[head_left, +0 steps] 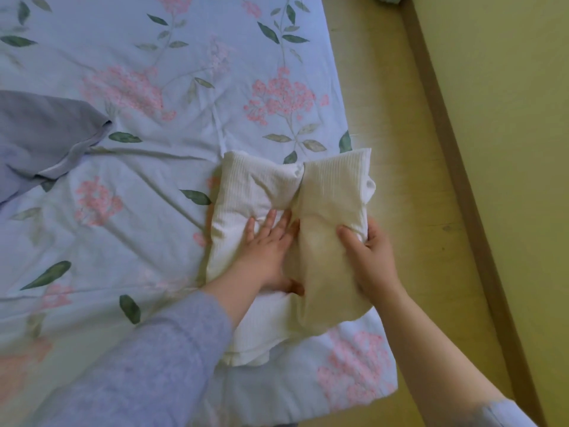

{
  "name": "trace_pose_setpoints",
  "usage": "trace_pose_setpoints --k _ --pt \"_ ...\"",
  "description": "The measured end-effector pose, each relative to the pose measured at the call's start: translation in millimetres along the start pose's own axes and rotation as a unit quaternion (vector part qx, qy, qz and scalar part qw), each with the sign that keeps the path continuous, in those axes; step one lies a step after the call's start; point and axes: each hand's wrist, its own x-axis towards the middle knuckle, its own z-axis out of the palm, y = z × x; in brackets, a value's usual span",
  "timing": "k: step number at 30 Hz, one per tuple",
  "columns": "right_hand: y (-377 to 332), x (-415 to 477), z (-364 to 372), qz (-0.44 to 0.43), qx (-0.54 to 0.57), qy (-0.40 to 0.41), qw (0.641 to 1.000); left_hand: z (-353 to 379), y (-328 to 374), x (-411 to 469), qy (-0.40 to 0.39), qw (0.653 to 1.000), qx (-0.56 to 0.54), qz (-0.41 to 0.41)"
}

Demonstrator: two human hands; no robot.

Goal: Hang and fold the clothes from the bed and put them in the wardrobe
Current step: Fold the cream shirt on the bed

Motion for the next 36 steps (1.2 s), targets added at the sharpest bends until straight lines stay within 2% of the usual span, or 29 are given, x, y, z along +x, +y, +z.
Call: trace_pose_setpoints --k 2,4,6,9,11,14,17,21,23,26,30,33,36 --pt "-7 -4 2 0.002 0.002 -0.009 1.0 0 -9 -16 0.036 0.993 -0.111 0.026" --pt "-14 -9 4 0.002 0.006 -0.018 1.0 2 -25 -38 0.122 0.966 -0.226 0.004" --pt "-25 -14 8 -0.025 -0.022 -0.029 0.999 3 -42 -60 0.171 0.924 -0.336 -0.063" --pt "-42 -20 26 -0.072 -0.082 -0.047 0.993 2 -67 -80 0.181 0.835 -0.497 -0.149" --pt "-50 -25 50 -0.095 -0.113 -0.057 0.987 0 -80 -90 0.174 0.819 -0.52 -0.169" --pt "-59 -30 91 -0.118 -0.19 -0.07 0.972 5 -83 -97 0.13 0.819 -0.526 -0.19" --pt "-63 -27 123 -0.105 -0.246 -0.097 0.959 8 -81 -100 0.114 0.766 -0.593 -0.221" --pt "-61 -17 125 -0.109 -0.226 -0.078 0.965 8 -95 -99 0.112 0.757 -0.606 -0.22" --pt "-54 -19 105 -0.101 -0.179 -0.066 0.976 9 -98 -103 0.087 0.737 -0.629 -0.232" --pt "-37 -23 63 -0.026 -0.126 -0.008 0.992 12 -107 -102 0.071 0.754 -0.607 -0.24" --pt "-13 -12 21 0.089 -0.089 0.08 0.989 3 -113 -83 0.062 0.764 -0.597 -0.239" --pt "9 -5 7 0.172 -0.076 0.069 0.98 1 -108 -74 0.06 0.75 -0.607 -0.255" --pt "26 -5 -2 0.206 -0.05 0.035 0.977 6 -105 -73 0.046 0.729 -0.633 -0.256"
